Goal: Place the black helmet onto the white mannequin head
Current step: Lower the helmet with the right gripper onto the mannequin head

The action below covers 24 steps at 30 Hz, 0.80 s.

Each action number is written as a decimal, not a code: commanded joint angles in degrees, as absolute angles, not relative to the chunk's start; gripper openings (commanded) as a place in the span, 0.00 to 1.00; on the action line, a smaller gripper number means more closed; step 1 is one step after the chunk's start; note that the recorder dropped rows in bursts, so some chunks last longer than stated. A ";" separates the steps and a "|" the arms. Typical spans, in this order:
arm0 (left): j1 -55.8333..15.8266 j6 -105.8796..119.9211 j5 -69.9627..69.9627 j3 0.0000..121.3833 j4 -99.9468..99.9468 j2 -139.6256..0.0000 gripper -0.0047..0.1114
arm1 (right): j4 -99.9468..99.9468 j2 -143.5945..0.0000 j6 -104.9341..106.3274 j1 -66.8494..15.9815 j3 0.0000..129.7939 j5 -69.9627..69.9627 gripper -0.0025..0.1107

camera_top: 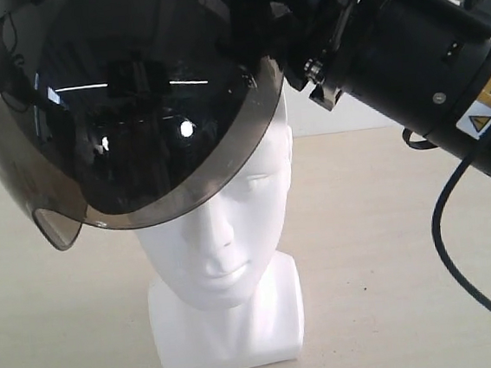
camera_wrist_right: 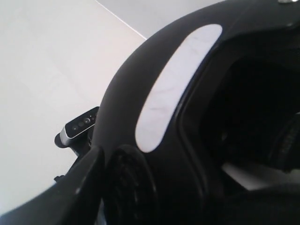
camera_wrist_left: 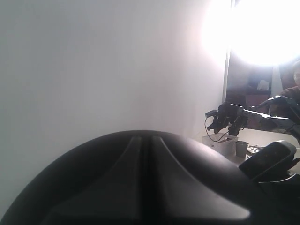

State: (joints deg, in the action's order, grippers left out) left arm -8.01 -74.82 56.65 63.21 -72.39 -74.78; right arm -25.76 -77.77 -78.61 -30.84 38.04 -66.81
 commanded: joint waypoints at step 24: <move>-9.27 -78.68 60.67 61.91 -85.70 -77.15 0.08 | -24.93 -71.95 -70.47 -29.71 33.13 -59.63 0.02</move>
